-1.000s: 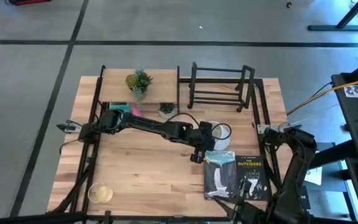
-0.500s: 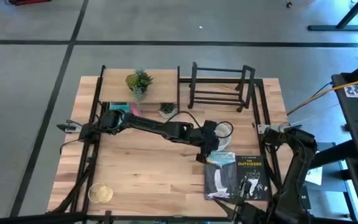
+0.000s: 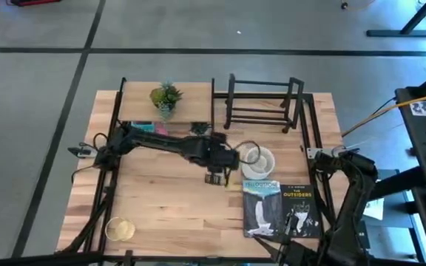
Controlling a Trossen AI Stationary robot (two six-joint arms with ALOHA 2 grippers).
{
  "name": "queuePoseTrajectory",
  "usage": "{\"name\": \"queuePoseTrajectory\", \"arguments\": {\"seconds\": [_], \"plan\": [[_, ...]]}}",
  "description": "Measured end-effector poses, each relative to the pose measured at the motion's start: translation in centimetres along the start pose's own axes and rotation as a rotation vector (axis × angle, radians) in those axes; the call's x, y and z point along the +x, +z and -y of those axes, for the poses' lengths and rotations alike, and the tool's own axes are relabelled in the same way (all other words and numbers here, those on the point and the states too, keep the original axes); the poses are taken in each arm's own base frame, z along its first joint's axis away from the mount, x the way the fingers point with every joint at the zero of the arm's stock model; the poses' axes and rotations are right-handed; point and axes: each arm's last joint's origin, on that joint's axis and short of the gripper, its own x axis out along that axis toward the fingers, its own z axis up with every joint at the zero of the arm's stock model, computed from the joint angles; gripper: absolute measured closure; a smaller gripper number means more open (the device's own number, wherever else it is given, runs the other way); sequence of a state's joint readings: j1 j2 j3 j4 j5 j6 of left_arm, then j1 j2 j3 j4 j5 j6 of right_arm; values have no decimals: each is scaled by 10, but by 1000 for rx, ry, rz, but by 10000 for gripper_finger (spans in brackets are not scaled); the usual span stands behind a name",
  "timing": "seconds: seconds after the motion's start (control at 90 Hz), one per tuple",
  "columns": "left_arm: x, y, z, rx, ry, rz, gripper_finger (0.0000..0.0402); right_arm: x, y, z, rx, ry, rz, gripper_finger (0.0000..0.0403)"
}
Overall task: Stock shelves
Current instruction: Remove the white pen holder from the shelf, then move the pink stapler to the bottom left of the table
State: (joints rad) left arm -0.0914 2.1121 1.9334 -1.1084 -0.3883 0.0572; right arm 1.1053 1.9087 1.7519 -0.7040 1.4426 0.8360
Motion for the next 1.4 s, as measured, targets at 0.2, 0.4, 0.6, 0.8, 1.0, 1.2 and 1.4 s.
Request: {"name": "queuePoseTrajectory", "arguments": {"seconds": [0.2, 0.4, 0.6, 0.8, 1.0, 1.2, 1.4], "plan": [[68, 3, -4, -127, 13, 242, 287, 2, -11, -6, -33, -9, 5, 402], [88, 13, -11, -231, -125, 560, 296, 2, -16, -9, -41, 5, -14, 402], [104, 27, -3, -289, -261, 754, 302, 3, -15, -8, -43, -20, 15, 402], [110, 30, -5, -302, -179, 788, 302, 3, -14, -8, -38, -26, 21, 402], [48, 26, -30, -259, -118, 802, 302, 3, -14, -8, -38, -26, 21, 402], [-44, -9, -48, -159, -37, 693, 302, 15, -14, -6, -36, -53, 17, 402], [-121, -78, -41, -144, -39, 436, 302, 66, -25, 3, -94, -62, -154, 402]]}}
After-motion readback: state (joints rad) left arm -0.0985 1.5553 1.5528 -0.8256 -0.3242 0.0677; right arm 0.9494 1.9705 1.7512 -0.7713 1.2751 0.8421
